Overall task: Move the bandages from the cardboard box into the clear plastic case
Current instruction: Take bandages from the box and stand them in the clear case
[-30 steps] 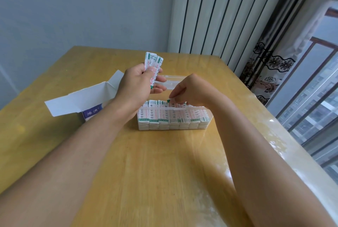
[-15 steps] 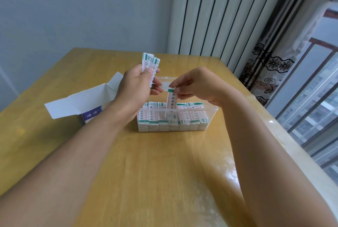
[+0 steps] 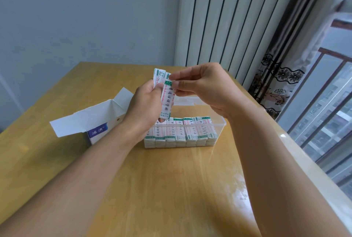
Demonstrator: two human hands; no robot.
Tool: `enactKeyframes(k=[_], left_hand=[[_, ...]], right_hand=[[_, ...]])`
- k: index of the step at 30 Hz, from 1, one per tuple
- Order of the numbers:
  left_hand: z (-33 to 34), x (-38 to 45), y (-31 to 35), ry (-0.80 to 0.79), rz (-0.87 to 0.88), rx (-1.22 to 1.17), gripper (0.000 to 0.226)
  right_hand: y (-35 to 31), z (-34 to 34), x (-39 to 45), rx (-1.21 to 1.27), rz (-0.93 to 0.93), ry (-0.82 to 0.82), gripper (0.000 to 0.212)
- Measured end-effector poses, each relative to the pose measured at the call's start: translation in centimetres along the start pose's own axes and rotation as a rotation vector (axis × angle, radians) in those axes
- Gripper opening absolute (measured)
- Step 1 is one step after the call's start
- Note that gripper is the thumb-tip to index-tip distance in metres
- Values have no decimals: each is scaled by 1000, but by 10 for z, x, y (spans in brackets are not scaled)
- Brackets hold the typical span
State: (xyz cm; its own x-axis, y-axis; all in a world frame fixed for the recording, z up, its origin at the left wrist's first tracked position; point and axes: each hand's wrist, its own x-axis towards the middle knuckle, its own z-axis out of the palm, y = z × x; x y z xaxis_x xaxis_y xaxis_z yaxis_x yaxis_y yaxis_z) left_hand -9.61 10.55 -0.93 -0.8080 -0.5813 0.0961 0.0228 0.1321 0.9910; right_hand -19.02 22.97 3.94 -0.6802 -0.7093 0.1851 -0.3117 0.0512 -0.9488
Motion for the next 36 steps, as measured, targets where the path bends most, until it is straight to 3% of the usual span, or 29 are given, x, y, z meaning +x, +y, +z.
enactKeyframes(k=[9,26,28,31,36], left_hand=[[0,-5,8,-35,-141,-349,29],[4,-6,8,-72,-120,-331,28],[3,-5,5,-52,-63,-201,28],[-1,4,-6,119,175,139,30],[-4,15,-20,217,295,82,27]], right_hand=[[0,4,1,-37,-32,93,13],[4,3,4,76,-33,107,11],[3,0,6,82,-24,109,9],[7,-15,8,46,18,95,10],[32,-23,12,-335,174,10,14]])
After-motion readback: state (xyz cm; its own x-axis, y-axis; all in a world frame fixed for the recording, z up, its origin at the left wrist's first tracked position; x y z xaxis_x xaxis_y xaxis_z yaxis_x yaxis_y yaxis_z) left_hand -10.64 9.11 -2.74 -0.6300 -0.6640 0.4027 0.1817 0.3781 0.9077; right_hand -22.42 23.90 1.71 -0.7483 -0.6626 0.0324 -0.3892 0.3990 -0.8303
